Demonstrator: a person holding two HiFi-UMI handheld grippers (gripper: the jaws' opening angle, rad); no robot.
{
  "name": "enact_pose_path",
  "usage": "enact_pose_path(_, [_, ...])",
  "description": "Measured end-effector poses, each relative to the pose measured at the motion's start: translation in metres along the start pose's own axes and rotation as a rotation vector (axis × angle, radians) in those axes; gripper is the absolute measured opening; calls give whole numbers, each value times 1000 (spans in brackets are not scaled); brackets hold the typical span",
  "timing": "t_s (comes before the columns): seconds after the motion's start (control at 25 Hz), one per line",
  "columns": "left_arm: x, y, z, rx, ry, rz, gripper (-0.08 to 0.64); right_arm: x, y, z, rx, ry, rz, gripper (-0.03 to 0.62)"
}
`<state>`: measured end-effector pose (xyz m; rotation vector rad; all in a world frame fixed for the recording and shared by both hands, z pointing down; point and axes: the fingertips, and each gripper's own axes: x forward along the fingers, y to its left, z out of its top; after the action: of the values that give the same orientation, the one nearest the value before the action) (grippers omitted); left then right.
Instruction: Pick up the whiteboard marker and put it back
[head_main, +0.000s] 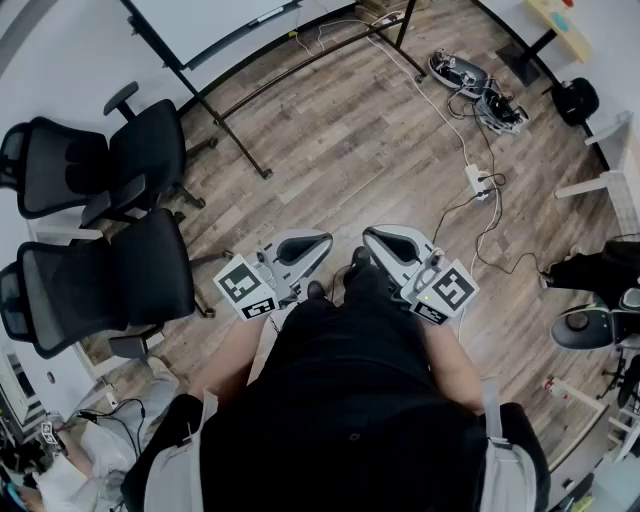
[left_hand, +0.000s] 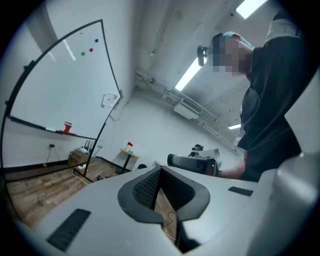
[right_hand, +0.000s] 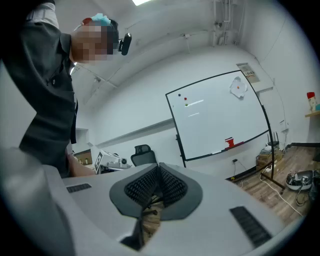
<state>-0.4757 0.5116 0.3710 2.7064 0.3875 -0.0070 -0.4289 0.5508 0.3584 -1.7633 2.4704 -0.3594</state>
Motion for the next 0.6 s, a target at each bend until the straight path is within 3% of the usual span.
enact_pose_path(0.12, [-41,7,-9,-59,8,-19,11,30,37,-23,-5,25,32,21])
enact_pose_path(0.24, [-68,-13,0,-46,-21,-68,12,44,60,-31,-7,55,51,20])
enact_pose_path(0.4, [-96,-3,11,-8,-28,-34,11,44,40,-6,-17,-18,-15,21])
enact_pose_path(0.6, [-112,2,8,-49,-51,-51,11,10,11,19,-75,-63,-70,21])
